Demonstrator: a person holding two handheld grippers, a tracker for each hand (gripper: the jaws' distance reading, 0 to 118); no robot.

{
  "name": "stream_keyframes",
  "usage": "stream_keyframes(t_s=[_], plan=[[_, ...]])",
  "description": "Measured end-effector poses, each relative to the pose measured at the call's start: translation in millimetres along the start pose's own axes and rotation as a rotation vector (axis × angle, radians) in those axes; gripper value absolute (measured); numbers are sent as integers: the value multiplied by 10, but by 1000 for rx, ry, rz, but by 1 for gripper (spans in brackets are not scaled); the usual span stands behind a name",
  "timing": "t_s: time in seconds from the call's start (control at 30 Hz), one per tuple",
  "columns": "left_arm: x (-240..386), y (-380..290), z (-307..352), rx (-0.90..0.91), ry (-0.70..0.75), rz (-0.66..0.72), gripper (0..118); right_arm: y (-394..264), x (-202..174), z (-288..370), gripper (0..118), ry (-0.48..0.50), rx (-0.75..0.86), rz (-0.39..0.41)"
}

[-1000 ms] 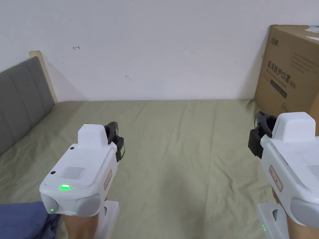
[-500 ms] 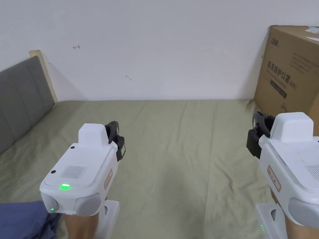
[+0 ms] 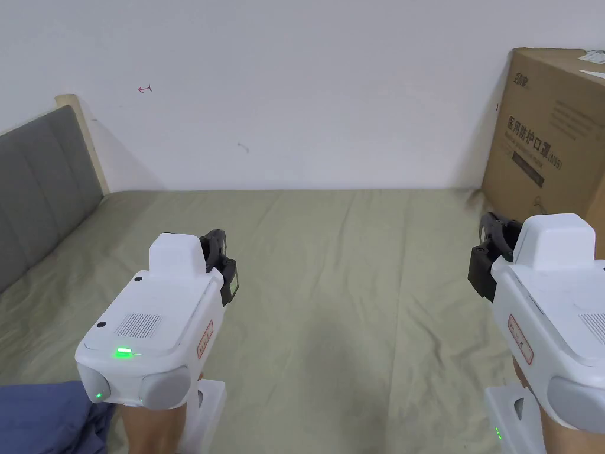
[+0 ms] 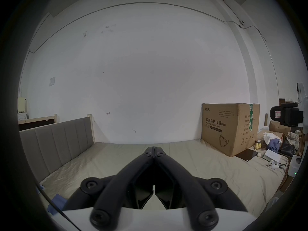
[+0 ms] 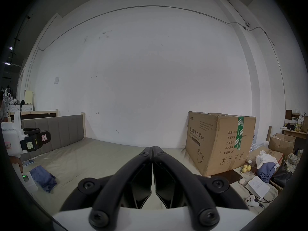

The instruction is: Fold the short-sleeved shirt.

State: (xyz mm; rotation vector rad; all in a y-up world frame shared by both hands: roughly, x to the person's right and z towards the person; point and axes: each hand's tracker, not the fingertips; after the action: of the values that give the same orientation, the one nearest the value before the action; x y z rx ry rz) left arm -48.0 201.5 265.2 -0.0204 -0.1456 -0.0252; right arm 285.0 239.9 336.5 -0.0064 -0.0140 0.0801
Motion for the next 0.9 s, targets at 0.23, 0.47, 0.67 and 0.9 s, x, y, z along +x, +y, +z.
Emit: stream_keyframes(t_s=[0.23,0.47,0.67,0.9], plan=[[-14,-8,0,-3,0,-1,0,-13,-6,-6,0,-3,-6,1],[-45,-10,6,2,8,7,0,-17,-2,-9,0,-7,-13,-13],[-74,-19,12,2,22,5,6,-23,8,-9,0,-15,-20,-19],[-81,-47,31,2,52,-25,79,-32,25,3,98,-19,-19,-42]])
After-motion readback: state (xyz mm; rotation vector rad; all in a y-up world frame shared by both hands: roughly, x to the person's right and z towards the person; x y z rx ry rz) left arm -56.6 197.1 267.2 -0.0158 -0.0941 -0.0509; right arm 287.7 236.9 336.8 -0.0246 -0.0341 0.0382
